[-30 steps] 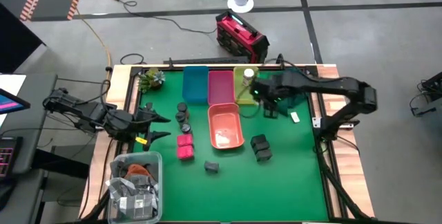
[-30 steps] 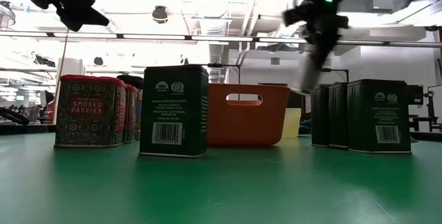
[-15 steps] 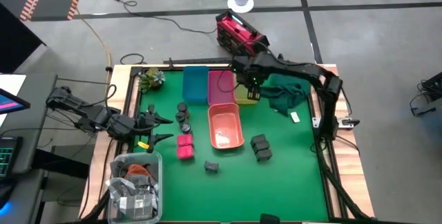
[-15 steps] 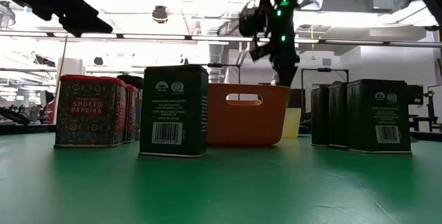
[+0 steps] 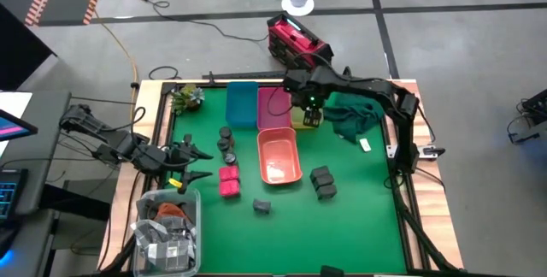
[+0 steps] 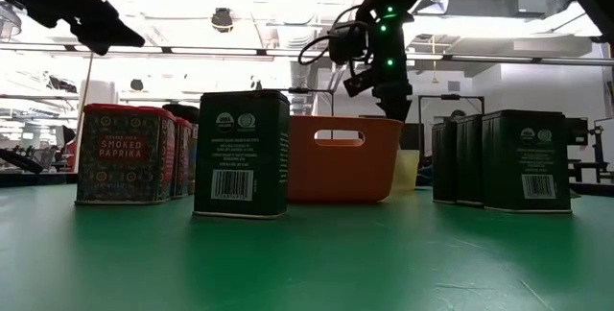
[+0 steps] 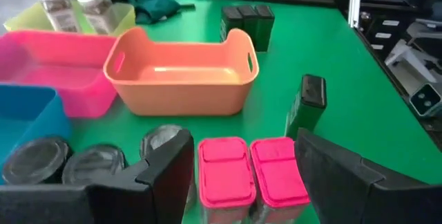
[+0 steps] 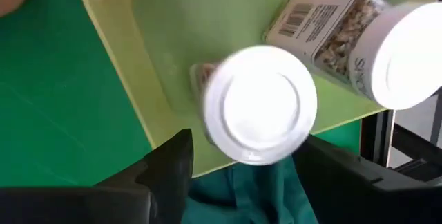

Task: Sort spices by type
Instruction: Put the white seasoning bottle into the yellow bin, then put the top green seasoning bottle into the blue bin

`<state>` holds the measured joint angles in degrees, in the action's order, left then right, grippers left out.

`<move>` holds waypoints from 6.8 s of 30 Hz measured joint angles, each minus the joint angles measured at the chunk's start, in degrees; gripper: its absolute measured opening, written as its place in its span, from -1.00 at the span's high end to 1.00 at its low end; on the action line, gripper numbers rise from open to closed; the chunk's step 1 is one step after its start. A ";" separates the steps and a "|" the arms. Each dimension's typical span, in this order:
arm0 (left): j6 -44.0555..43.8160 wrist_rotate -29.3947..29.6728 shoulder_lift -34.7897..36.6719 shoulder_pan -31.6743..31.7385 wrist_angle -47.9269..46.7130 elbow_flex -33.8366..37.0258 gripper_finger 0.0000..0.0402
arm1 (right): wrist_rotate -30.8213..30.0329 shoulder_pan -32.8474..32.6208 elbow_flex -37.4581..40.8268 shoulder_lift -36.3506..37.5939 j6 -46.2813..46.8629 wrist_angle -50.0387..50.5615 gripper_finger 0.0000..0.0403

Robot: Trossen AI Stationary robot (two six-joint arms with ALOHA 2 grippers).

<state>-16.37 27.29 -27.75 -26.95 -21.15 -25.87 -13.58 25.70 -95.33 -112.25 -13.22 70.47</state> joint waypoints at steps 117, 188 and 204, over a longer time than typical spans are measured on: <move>29.58 -26.00 -73.22 67.94 -29.14 -61.13 -0.04 | -10.59 -32.35 3.04 17.84 23.77 -16.34 -0.37; 25.78 -21.83 -46.38 33.95 -40.59 -35.19 -0.73 | -22.00 -48.97 4.54 23.06 37.84 -3.93 -0.37; 26.18 -21.74 -47.43 37.65 -33.02 -28.28 -0.59 | -22.02 -48.43 4.54 23.02 37.18 -4.98 -0.37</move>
<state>9.81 5.56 -75.18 10.70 -54.17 -54.15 -35.59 -22.72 -90.78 -89.23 23.97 65.49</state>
